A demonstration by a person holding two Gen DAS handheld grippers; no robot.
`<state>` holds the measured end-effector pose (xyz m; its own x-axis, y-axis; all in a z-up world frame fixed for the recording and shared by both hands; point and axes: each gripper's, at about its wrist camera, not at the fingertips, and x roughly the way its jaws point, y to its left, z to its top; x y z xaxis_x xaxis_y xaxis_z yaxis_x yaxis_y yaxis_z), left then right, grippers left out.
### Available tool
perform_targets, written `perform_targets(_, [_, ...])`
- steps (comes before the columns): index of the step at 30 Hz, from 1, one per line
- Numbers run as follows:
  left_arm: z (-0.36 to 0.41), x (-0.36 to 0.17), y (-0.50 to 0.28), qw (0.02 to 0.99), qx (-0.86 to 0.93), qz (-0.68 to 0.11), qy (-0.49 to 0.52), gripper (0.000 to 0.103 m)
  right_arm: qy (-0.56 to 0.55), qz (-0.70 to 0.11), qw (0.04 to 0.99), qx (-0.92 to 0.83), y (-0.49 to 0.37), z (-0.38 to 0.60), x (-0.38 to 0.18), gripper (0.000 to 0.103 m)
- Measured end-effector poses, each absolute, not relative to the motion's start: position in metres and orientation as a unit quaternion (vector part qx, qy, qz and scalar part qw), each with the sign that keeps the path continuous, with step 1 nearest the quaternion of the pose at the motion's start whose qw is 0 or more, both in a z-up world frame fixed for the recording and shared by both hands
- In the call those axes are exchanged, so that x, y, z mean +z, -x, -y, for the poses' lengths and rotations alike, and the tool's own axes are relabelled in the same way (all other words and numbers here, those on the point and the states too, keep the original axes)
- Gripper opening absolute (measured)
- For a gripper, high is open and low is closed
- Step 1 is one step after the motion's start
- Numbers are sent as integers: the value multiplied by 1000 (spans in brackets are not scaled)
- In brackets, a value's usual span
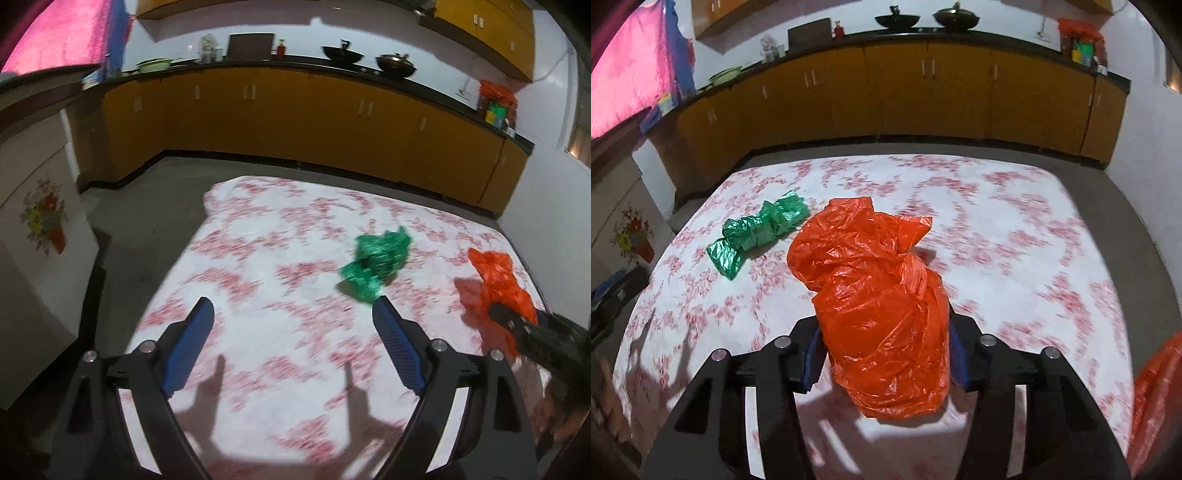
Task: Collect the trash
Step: 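Grasp the green plastic bag with the left gripper while the right gripper holds the red bag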
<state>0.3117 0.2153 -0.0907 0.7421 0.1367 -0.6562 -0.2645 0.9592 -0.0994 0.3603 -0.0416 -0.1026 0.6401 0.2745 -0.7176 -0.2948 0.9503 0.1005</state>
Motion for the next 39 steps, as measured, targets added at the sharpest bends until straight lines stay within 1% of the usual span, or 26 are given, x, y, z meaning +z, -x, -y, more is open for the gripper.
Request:
perform_targets(7, [-182,-103,-378,924,86,-367,67,88,-21,-388,911,141,-334,86,-95,54])
perform_targets(14, [-172,-122,-424,911,91,-400,42,88,-38,-397,906,139,-328,107,-97,54])
perform_targets(17, [-173,-128,-439,904,80,-417,46,85,-47,-400,904,140,-326,114,-98,54])
perform_targets(19, [-171,-132,-446,901,69,-427,43,76,-52,-402,903,142,-326,118,-98,54])
perform_targets(20, [-170,-133,-448,899,63,-431,41,74,-54,-402,903,142,-326,120,-99,54])
perform_targets(22, [-167,-135,-450,898,52,-436,39,62,-56,-402,903,142,-325,123,-99,54])
perform_targets(23, [-166,-136,-451,897,47,-437,39,60,-56,-402,903,142,-324,123,-98,54])
perform_targets(24, [-165,-136,-451,898,46,-436,37,54,-56,-401,903,141,-323,125,-99,54])
perform_targets(27, [-162,-135,-448,899,42,-435,34,47,-59,-400,904,137,-320,129,-96,54])
perform_targets(30, [-159,-132,-439,901,41,-430,32,44,-61,-397,906,133,-315,134,-93,54])
perform_targets(39, [-126,-103,-377,914,37,-405,-2,44,-62,-373,919,113,-278,161,-70,54])
